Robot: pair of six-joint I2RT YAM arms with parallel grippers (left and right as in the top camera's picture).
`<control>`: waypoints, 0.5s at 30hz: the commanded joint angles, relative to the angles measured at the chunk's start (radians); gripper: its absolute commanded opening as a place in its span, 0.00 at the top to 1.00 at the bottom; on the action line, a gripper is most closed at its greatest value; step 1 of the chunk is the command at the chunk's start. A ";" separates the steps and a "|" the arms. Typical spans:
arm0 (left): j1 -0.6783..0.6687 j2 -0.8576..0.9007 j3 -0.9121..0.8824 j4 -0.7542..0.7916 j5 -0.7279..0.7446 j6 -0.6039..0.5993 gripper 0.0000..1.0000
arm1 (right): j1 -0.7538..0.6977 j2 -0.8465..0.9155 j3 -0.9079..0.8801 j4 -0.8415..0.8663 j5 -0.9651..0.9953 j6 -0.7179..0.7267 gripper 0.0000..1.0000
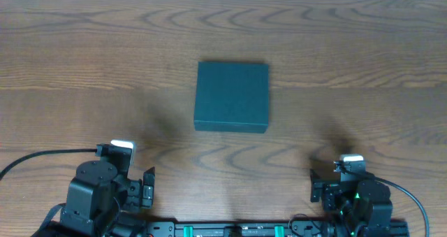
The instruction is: Pack container
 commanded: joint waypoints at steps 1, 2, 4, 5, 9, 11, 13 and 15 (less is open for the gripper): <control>-0.001 0.000 0.011 -0.003 -0.017 -0.011 0.05 | -0.009 -0.009 -0.002 -0.002 -0.008 -0.015 0.01; -0.001 0.000 0.011 -0.003 -0.018 -0.011 0.05 | -0.010 -0.009 -0.002 -0.002 -0.008 -0.015 0.01; -0.001 0.000 0.011 -0.003 -0.017 -0.011 0.05 | -0.010 -0.009 -0.002 -0.002 -0.008 -0.015 0.01; -0.001 0.000 0.011 -0.003 -0.018 -0.011 0.05 | -0.010 -0.009 -0.002 -0.002 -0.008 -0.015 0.01; -0.001 0.000 0.011 -0.003 -0.018 -0.011 0.05 | -0.010 -0.009 -0.002 -0.002 -0.008 -0.015 0.01; -0.001 0.000 0.011 -0.003 -0.017 -0.011 0.05 | -0.009 -0.009 -0.002 -0.002 -0.008 -0.015 0.01; -0.001 0.000 0.011 -0.003 -0.018 -0.011 0.05 | -0.010 -0.009 -0.002 -0.002 -0.008 -0.015 0.01; -0.001 -0.007 0.011 -0.003 -0.018 -0.011 0.05 | -0.010 -0.009 -0.002 -0.002 -0.008 -0.015 0.01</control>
